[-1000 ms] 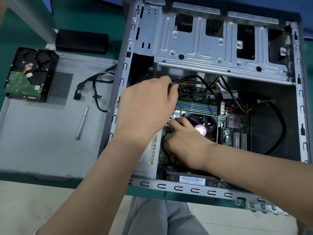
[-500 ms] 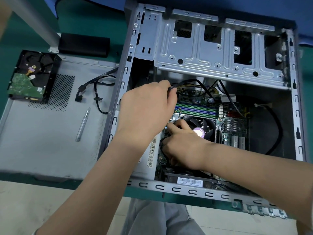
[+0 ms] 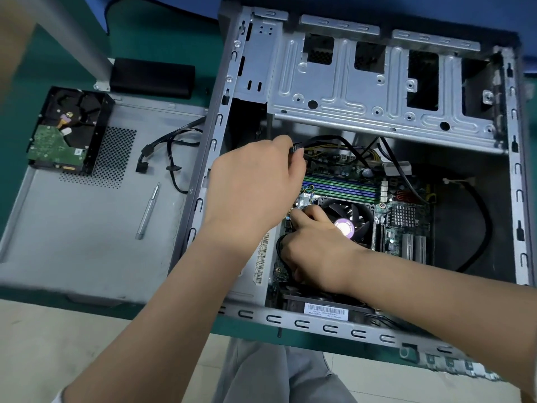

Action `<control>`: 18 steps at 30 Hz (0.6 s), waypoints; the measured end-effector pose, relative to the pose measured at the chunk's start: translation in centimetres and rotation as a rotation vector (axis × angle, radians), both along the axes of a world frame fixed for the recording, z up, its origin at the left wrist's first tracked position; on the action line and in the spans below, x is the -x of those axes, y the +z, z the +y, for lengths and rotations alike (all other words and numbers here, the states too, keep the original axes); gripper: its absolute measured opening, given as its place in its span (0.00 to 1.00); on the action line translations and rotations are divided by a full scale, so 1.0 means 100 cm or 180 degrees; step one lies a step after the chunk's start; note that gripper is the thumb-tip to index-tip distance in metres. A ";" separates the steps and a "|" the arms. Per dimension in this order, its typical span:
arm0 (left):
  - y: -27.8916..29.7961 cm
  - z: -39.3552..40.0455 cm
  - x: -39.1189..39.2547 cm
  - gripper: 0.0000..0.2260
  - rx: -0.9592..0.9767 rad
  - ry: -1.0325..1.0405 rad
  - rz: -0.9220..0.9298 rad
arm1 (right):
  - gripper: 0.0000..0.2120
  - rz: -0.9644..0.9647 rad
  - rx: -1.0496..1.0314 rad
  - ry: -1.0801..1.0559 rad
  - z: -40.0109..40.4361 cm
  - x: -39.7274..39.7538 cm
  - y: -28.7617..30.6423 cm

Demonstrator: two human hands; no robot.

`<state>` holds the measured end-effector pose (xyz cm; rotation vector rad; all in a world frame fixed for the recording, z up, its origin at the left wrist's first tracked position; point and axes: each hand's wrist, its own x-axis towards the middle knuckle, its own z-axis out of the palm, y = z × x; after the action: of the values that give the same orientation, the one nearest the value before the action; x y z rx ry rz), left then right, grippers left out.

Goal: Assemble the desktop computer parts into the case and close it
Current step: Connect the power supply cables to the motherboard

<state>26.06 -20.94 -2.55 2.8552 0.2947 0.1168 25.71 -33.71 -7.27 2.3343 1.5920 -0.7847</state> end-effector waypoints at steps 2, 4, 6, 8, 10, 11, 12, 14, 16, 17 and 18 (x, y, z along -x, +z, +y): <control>0.000 0.001 -0.001 0.13 0.0002 0.0034 -0.0001 | 0.04 0.0001 -0.0034 -0.0018 0.000 0.000 0.000; -0.001 0.001 -0.003 0.13 0.0032 0.0064 -0.0001 | 0.04 0.0044 -0.0066 -0.0028 0.000 0.000 0.000; -0.002 0.001 -0.003 0.13 0.0050 0.0087 0.0010 | 0.04 0.0134 -0.0146 -0.0076 -0.001 -0.002 -0.001; -0.002 0.002 -0.004 0.14 0.0062 0.0098 0.0037 | 0.05 0.0222 -0.0298 -0.0051 -0.003 -0.004 0.000; -0.003 0.003 -0.005 0.14 0.0120 0.0108 0.0045 | 0.05 0.0361 -0.0418 -0.0046 -0.008 -0.007 0.002; -0.003 0.003 -0.004 0.14 0.0141 0.0117 0.0038 | 0.06 0.0422 -0.0476 -0.0049 -0.011 -0.008 0.002; -0.003 0.003 -0.004 0.14 0.0145 0.0121 0.0024 | 0.06 0.0483 -0.0587 -0.0075 -0.013 -0.010 0.003; -0.003 0.004 -0.005 0.14 0.0165 0.0095 0.0015 | 0.08 0.0855 -0.1119 -0.0579 -0.016 -0.011 0.007; -0.003 0.004 -0.004 0.14 0.0173 0.0088 0.0002 | 0.11 0.1082 -0.1847 -0.1434 -0.020 -0.011 0.015; -0.002 0.005 -0.004 0.14 0.0186 0.0078 -0.0006 | 0.13 0.0737 -0.2110 -0.1747 -0.023 -0.013 0.016; 0.000 0.005 -0.004 0.14 0.0217 0.0067 -0.0005 | 0.15 0.0259 -0.2139 -0.1977 -0.027 -0.016 0.017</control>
<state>26.43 -20.47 -2.59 2.7849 0.3220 0.1110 27.32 -36.38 -5.61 3.4109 1.2846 -0.4795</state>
